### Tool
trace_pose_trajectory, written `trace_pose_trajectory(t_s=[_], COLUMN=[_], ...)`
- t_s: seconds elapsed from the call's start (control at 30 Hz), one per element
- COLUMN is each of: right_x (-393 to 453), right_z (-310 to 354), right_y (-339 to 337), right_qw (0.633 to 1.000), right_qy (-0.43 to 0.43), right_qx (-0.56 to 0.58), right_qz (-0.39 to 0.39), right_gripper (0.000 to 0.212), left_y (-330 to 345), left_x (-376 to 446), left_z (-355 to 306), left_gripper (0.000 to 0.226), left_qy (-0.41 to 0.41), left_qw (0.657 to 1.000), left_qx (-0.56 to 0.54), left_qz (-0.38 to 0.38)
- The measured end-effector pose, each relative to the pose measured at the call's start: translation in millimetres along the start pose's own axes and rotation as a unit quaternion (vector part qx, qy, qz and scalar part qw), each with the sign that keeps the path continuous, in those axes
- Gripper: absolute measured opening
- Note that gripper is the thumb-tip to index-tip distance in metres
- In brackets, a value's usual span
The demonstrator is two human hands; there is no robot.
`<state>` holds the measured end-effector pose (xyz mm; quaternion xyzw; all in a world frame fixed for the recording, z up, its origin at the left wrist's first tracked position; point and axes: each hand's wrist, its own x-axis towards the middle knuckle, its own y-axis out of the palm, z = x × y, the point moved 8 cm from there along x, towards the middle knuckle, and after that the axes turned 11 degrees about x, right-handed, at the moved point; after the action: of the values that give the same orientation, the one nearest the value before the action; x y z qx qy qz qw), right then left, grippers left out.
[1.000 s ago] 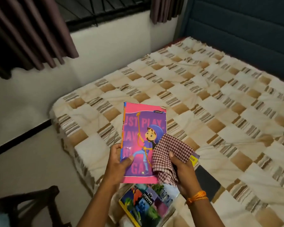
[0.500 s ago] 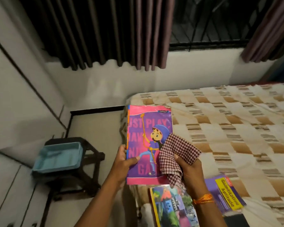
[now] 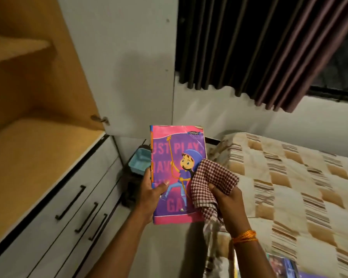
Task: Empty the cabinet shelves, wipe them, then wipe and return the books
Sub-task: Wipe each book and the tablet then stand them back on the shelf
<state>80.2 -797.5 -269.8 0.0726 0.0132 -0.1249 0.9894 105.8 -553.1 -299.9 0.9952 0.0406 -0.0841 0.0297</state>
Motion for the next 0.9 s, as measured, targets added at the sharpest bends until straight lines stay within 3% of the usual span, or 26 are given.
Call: trace_pose_trajectory(t_s=[0.23,0.33,0.47,0.63,0.77,0.83,0.9], right_x=[-32,-39,-50,-63,-90,-105,-112], right_z=[4,28,88,117,76,55,41], right_y=[112,146,189,265,340,361,368], right_qw=[0.999,0.996,0.970,0.909,0.821,0.771,0.748], right_qy=[0.006,-0.055,-0.223,-0.367,-0.393,-0.418,-0.424], right_qx=[-0.005,-0.049,-0.086,-0.131,-0.250,-0.309,-0.330], right_qz=[0.050,0.049,0.049,0.149,0.330,0.367,0.388], right_gripper=[0.025,0.025,0.036,0.057,0.065,0.065,0.065], left_y=[-127,-164,-194,-207,-210,-217,-225], left_x=[-33,-46,-59,-69,-73,-77,-84], left_z=[-22,-26,-36,-45,-54,-57,-58], left_gripper=[0.045,0.042,0.045,0.062,0.065,0.066,0.066], left_qy=[0.039,0.041,0.059,0.079,0.099,0.107,0.110], left_qw=[0.994,0.988,0.979,0.971,0.963,0.959,0.955], left_qx=[0.027,0.034,0.026,0.006,-0.005,-0.016,-0.015], left_qz=[-0.095,-0.142,-0.192,-0.225,-0.251,-0.261,-0.274])
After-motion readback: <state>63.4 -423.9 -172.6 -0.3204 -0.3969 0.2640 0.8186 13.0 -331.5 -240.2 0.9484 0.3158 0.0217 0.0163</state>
